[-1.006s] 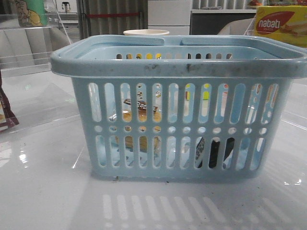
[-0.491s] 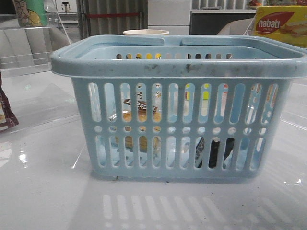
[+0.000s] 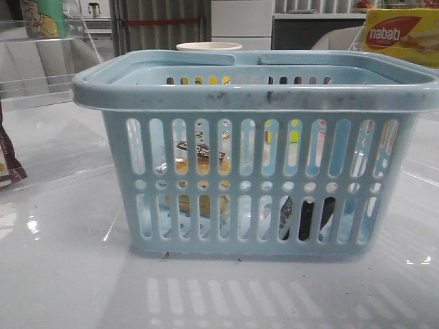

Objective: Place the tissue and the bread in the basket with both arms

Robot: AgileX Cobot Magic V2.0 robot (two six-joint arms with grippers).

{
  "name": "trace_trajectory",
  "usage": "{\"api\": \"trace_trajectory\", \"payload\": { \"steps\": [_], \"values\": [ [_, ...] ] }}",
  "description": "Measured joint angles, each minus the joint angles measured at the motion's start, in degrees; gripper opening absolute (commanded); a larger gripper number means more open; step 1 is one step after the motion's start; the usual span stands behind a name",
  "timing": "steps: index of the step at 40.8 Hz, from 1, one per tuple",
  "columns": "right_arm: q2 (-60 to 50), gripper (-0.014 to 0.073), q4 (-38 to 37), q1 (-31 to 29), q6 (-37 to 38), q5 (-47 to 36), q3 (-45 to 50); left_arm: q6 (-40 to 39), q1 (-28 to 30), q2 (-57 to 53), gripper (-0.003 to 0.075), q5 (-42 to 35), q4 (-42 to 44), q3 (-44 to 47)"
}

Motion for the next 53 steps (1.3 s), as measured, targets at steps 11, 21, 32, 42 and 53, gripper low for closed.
{"api": "trace_trajectory", "payload": {
  "steps": [11,21,32,42,53],
  "values": [
    [0.0,0.0055,0.0,0.0,0.0,0.13,0.0,0.0,0.0,0.0,0.0092,0.0,0.0,0.0],
    [0.0,0.0055,0.0,0.0,0.12,0.26,0.0,0.0,0.87,-1.96,0.0092,-1.25,-0.3,1.11],
    [0.0,0.0055,0.0,0.0,0.12,0.41,0.0,0.0,15.15,-14.1,0.0092,-16.92,-0.3,14.09],
    [0.0,0.0055,0.0,0.0,0.12,0.5,0.0,0.0,27.83,-27.27,0.0092,-33.35,-2.0,33.59],
    [0.0,0.0055,0.0,0.0,0.12,0.5,0.0,0.0,32.48,-37.03,0.0092,-43.91,-4.63,47.81]
  ]
}}
